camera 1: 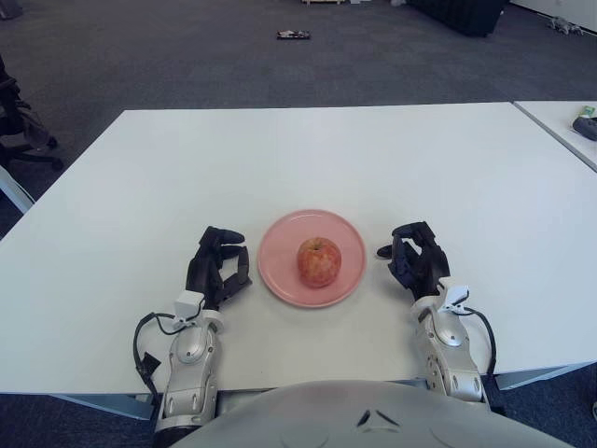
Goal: Put the apple into the plate.
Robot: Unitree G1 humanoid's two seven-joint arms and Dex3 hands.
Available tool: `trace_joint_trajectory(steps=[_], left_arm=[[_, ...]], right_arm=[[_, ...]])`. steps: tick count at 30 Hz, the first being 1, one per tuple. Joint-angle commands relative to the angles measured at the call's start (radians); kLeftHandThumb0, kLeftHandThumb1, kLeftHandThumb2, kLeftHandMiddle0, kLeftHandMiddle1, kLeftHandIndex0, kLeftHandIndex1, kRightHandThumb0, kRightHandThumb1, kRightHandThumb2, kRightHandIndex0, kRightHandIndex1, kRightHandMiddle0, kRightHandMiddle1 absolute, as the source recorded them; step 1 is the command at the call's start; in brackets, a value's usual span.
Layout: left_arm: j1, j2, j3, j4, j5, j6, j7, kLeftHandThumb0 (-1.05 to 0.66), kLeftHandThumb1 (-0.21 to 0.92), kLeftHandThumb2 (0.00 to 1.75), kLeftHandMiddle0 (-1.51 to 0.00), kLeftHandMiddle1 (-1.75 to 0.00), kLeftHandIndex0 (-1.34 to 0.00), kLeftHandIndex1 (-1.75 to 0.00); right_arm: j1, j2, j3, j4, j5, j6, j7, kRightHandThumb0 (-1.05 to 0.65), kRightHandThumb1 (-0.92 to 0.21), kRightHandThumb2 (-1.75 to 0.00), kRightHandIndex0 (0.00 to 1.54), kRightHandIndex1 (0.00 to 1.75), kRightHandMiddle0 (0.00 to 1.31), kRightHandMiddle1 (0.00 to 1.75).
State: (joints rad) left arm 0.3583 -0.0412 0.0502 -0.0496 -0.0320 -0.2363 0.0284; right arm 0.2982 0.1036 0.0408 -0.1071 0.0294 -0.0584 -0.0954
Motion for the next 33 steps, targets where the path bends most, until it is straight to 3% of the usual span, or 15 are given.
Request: trace_joint_trajectory(steps=[1, 13, 33], left_arm=[[-0.005, 0.001, 0.009, 0.034, -0.005, 0.012, 0.003, -0.41, 0.55, 1.03, -0.66, -1.72, -0.43, -1.75], [-0.041, -0.002, 0.021, 0.121, -0.007, -0.041, 0.001, -0.41, 0.57, 1.01, -0.65, -1.74, -0.42, -1.75], [-0.110, -0.005, 0.036, 0.161, -0.008, -0.034, 0.010, -0.40, 0.60, 0.96, -0.62, -1.70, -0.39, -1.75]], right_arm=[[0.008, 0.013, -0.004, 0.029, 0.009, 0.026, -0.004, -0.38, -0.69, -0.85, 0.48, 1.43, 0.33, 1.75], [-0.026, 0.015, -0.014, 0.111, 0.004, -0.021, -0.008, -0.38, -0.70, -0.83, 0.47, 1.42, 0.32, 1.75], [-0.066, 0.003, -0.035, 0.155, -0.003, -0.061, -0.017, -0.37, -0.76, -0.76, 0.52, 1.37, 0.29, 1.75]])
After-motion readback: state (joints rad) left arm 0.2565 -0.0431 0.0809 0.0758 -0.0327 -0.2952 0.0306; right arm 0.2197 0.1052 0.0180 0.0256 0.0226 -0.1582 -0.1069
